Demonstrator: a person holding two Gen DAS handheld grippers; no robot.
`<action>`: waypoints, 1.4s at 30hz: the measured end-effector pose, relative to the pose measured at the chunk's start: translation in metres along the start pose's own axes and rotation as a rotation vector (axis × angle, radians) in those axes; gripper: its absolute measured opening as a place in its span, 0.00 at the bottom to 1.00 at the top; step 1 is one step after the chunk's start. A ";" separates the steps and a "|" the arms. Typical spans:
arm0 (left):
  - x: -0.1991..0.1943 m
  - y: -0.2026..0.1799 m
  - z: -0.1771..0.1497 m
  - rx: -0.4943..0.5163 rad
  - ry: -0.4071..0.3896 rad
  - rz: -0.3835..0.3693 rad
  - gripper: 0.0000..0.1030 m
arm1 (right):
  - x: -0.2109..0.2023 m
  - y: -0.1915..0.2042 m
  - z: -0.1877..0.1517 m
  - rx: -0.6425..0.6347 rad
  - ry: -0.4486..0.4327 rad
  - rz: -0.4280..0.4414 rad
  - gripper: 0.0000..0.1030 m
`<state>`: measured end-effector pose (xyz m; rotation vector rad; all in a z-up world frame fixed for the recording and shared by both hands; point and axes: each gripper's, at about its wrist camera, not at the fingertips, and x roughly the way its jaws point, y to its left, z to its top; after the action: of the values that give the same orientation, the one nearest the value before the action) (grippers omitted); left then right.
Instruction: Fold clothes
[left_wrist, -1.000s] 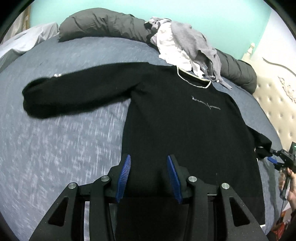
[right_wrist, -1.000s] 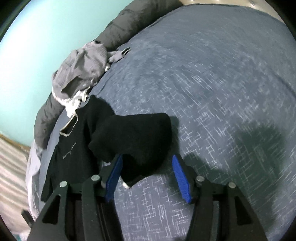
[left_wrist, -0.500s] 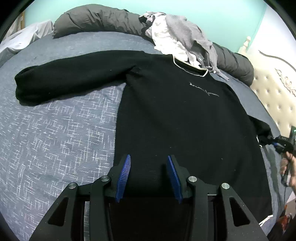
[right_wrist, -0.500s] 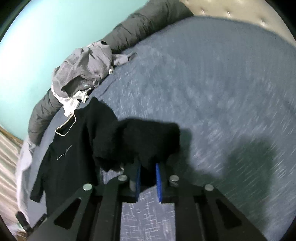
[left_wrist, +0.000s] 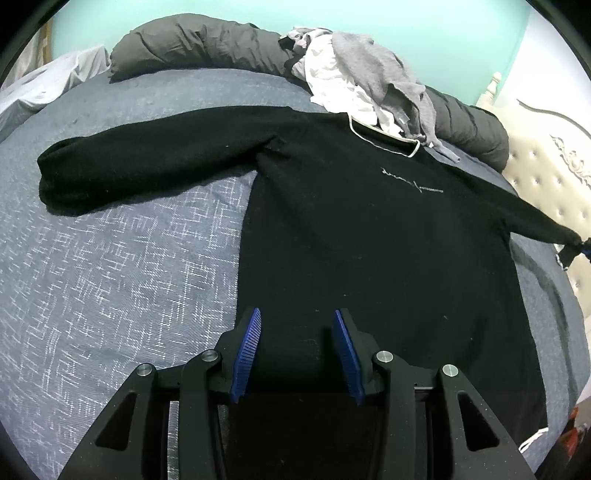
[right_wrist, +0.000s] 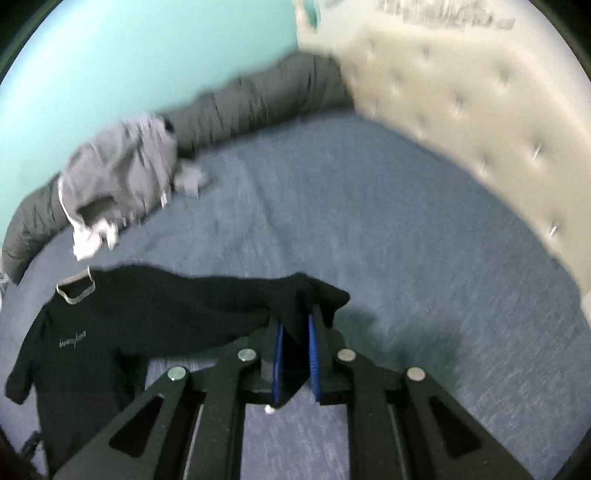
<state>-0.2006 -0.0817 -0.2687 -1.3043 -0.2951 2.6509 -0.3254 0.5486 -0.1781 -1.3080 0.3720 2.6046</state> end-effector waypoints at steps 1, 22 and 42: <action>0.000 0.001 0.000 0.000 0.001 0.001 0.44 | 0.005 -0.003 -0.001 0.007 0.009 -0.016 0.13; 0.006 -0.003 -0.002 0.022 0.010 0.013 0.44 | 0.045 -0.056 -0.083 0.040 0.093 0.010 0.38; 0.006 -0.004 -0.001 0.030 0.013 0.021 0.44 | -0.012 -0.126 -0.012 0.080 -0.071 -0.161 0.04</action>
<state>-0.2031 -0.0758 -0.2730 -1.3219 -0.2400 2.6519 -0.2728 0.6637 -0.1917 -1.1662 0.3402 2.4683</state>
